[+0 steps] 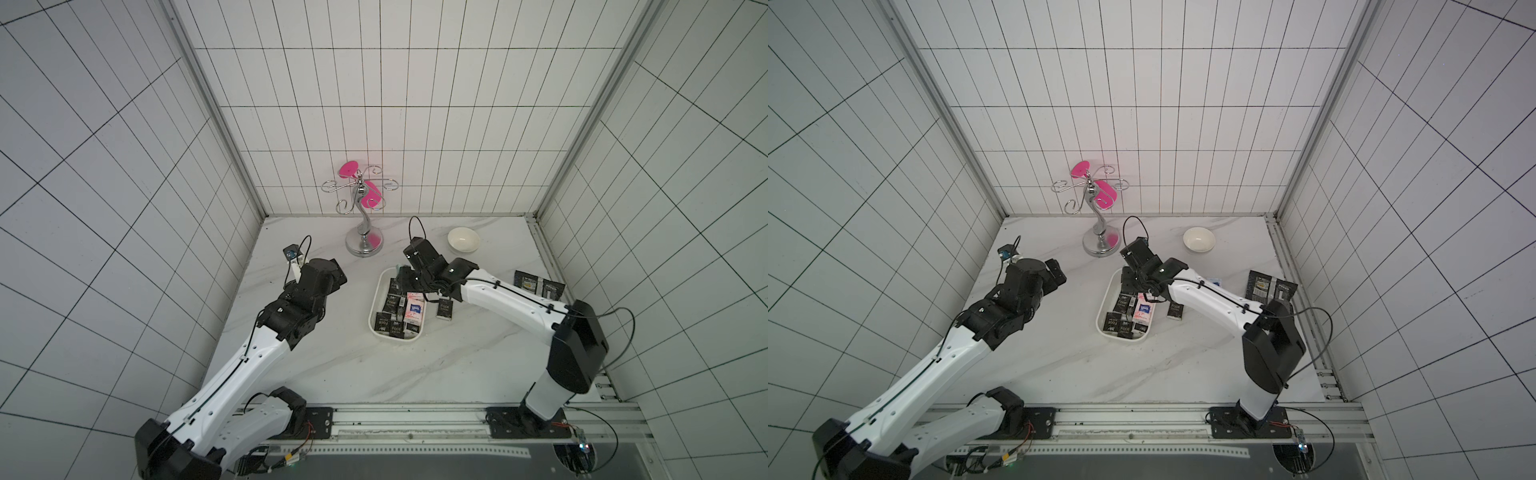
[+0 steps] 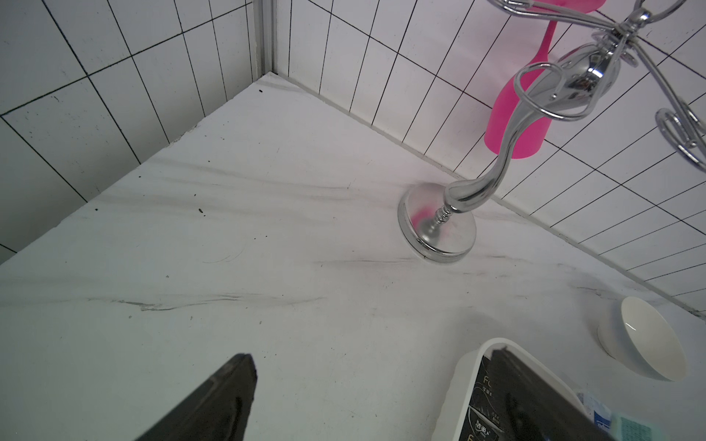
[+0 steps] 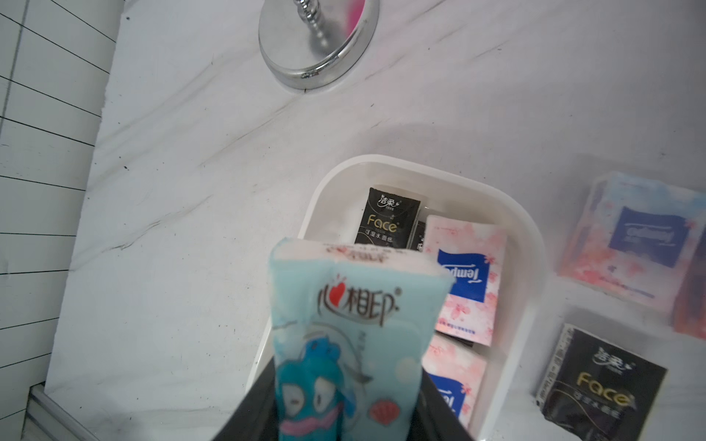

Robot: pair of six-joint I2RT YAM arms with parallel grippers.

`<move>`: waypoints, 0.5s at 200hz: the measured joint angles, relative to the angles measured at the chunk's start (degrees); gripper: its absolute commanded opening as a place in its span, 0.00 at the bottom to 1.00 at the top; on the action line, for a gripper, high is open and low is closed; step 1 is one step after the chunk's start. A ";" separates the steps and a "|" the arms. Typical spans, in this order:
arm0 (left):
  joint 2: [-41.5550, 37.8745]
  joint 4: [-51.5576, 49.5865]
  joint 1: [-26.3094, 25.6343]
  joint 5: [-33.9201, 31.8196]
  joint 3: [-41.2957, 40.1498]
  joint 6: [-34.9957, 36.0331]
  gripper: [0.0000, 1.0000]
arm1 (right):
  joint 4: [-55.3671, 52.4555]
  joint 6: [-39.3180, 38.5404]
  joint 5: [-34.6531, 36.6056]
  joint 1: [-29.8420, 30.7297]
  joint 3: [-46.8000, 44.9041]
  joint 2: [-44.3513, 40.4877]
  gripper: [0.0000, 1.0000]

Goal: Take the pocket tissues out of the storage box
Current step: Place the pocket tissues at the center of the board.

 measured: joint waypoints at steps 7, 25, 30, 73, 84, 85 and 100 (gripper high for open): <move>0.00 0.00 0.00 0.00 0.11 0.02 0.99 | 0.04 -0.22 0.11 -0.92 -2.58 -2.36 0.45; 0.00 0.02 0.00 0.02 0.37 0.07 0.98 | -0.28 -0.42 0.70 -4.81 -10.32 -8.35 0.45; 0.00 0.04 0.00 0.00 0.46 0.07 0.99 | -0.55 -0.42 0.98 -5.92 -12.55 -9.88 0.45; 0.07 0.39 -0.04 0.09 0.63 0.02 0.98 | -1.92 -0.24 2.36 -12.76 -28.50 -17.53 0.46; 0.31 0.46 -0.09 0.11 0.83 0.02 0.98 | -1.86 -0.33 2.14 -13.66 -30.88 -17.35 0.46; 0.33 0.46 -0.09 0.11 0.85 0.02 0.98 | -1.88 -0.35 2.14 -13.73 -31.01 -17.33 0.46; 0.79 0.50 -0.09 0.15 1.18 0.00 0.98 | -1.99 -0.70 2.25 -14.40 -32.22 -15.93 0.46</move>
